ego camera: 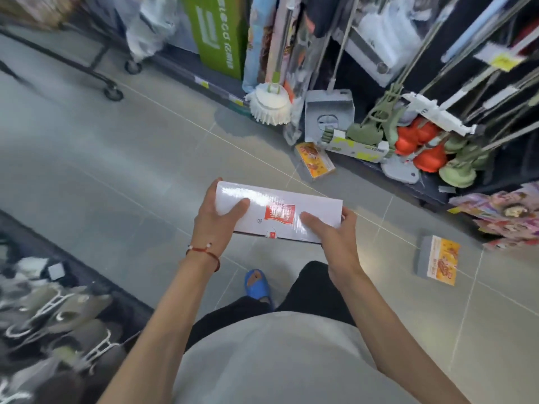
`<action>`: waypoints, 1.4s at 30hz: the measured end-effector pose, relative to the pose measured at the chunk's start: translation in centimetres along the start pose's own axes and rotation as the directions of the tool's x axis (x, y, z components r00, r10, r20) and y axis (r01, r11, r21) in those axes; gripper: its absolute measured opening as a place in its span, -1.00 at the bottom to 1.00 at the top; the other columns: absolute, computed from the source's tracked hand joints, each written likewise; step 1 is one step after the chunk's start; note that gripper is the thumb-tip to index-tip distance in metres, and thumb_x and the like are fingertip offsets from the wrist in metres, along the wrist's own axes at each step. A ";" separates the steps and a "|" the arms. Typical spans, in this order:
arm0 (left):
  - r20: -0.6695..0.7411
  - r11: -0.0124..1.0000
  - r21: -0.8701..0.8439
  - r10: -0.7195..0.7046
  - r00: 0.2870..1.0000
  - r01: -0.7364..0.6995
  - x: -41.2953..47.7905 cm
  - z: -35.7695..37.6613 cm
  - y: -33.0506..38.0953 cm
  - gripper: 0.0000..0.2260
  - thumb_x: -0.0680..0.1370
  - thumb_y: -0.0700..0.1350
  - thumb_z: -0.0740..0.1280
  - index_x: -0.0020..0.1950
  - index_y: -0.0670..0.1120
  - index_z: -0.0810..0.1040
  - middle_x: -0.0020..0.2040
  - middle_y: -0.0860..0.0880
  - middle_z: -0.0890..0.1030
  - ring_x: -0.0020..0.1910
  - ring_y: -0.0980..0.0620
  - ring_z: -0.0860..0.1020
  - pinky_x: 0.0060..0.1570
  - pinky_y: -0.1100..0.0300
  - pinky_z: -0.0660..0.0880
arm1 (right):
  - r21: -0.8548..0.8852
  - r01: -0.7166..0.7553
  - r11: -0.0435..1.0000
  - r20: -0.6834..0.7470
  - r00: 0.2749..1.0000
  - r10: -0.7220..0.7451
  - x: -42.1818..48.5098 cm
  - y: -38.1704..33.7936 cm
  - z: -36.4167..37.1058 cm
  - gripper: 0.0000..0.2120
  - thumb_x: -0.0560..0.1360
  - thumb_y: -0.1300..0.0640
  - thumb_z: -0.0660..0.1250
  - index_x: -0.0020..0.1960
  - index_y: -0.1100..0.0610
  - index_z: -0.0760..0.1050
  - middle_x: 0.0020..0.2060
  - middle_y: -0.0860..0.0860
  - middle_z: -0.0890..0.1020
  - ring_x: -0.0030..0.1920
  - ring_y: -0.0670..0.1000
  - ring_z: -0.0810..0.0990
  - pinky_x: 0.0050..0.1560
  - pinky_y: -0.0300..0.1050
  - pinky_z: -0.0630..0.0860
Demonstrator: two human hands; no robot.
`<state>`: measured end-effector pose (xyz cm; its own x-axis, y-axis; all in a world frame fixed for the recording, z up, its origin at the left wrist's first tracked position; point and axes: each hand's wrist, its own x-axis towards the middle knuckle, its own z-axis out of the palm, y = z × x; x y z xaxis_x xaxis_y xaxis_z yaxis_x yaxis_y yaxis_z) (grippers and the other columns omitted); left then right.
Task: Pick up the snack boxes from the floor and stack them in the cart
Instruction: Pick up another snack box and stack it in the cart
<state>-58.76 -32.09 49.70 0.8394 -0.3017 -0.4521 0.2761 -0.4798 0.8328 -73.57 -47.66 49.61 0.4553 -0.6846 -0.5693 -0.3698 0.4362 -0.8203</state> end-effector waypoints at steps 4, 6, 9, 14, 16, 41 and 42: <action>-0.074 0.997 -0.065 -0.049 0.996 0.044 3.5 -3.5 0.4 -0.41 0.55 -0.02 0.45 0.54 0.03 0.31 0.33 -0.03 0.53 0.27 -0.06 0.54 0.31 -0.07 0.50 | -0.062 -0.006 0.998 0.083 0.997 0.011 2.8 -2.3 5.4 -0.36 0.48 0.18 0.56 0.38 -0.01 0.24 0.18 -0.08 0.53 0.15 -0.10 0.60 -0.13 -0.36 0.59; -0.109 0.994 -0.096 -0.068 0.992 0.057 5.3 -4.8 0.9 -0.41 0.57 -0.04 0.43 0.55 0.01 0.28 0.34 -0.05 0.50 0.26 -0.06 0.53 0.30 -0.03 0.52 | -0.084 -0.006 0.996 0.119 0.993 0.016 4.6 -3.6 8.0 -0.38 0.48 0.19 0.56 0.36 0.00 0.26 0.18 -0.06 0.55 0.15 -0.10 0.60 -0.17 -0.38 0.59; -0.191 0.987 -0.141 -0.101 0.976 0.074 8.3 -6.8 2.0 -0.43 0.58 -0.08 0.40 0.55 -0.02 0.28 0.30 0.00 0.47 0.21 0.01 0.51 0.16 0.22 0.53 | -0.109 -0.001 0.994 0.190 0.982 0.022 7.8 -5.5 12.4 -0.40 0.47 0.21 0.57 0.34 0.00 0.28 0.21 -0.01 0.58 0.17 -0.05 0.64 -0.18 -0.37 0.60; -0.300 0.977 -0.180 -0.165 0.939 0.114 15.2 -10.1 3.8 -0.45 0.58 -0.09 0.41 0.54 -0.04 0.31 0.33 -0.05 0.51 0.16 0.00 0.54 -0.10 0.46 0.52 | -0.202 0.049 0.978 0.297 0.955 0.014 13.2 -9.4 20.1 -0.36 0.50 0.18 0.55 0.42 0.05 0.25 0.18 -0.04 0.55 0.14 -0.10 0.60 -0.16 -0.39 0.61; -0.320 0.967 -0.216 -0.202 0.925 0.136 17.7 -11.7 5.0 -0.43 0.58 -0.07 0.41 0.54 -0.03 0.29 0.35 -0.04 0.51 0.21 -0.02 0.55 0.03 0.34 0.56 | -0.234 0.056 0.970 0.331 0.943 0.025 15.2 -11.2 22.9 -0.37 0.52 0.17 0.54 0.43 0.04 0.24 0.15 -0.09 0.54 0.09 -0.16 0.58 -0.15 -0.38 0.61; -0.499 0.925 -0.375 -0.252 0.829 0.055 49.8 -42.4 13.1 -0.50 0.59 -0.06 0.39 0.49 0.03 0.32 0.25 0.01 0.52 -0.03 0.21 0.55 -0.22 0.44 0.52 | -0.306 0.146 0.941 0.497 0.867 0.027 28.2 -26.0 68.3 -0.36 0.49 0.19 0.56 0.41 0.06 0.27 0.21 0.01 0.58 0.11 -0.11 0.60 -0.25 -0.47 0.53; -0.499 0.928 -0.368 -0.248 0.830 0.056 51.0 -43.9 13.6 -0.50 0.60 -0.07 0.39 0.51 0.03 0.31 0.26 0.01 0.51 -0.05 0.23 0.54 -0.26 0.45 0.51 | -0.293 0.133 0.947 0.490 0.871 0.029 28.4 -26.4 70.1 -0.36 0.48 0.20 0.56 0.41 0.07 0.28 0.20 0.00 0.59 0.11 -0.12 0.61 -0.24 -0.47 0.53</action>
<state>8.34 -17.84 51.99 0.8622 0.2797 -0.4224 0.4754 -0.1587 0.8653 5.94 -37.71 51.29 0.7829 -0.2975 -0.5464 -0.5268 0.1504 -0.8366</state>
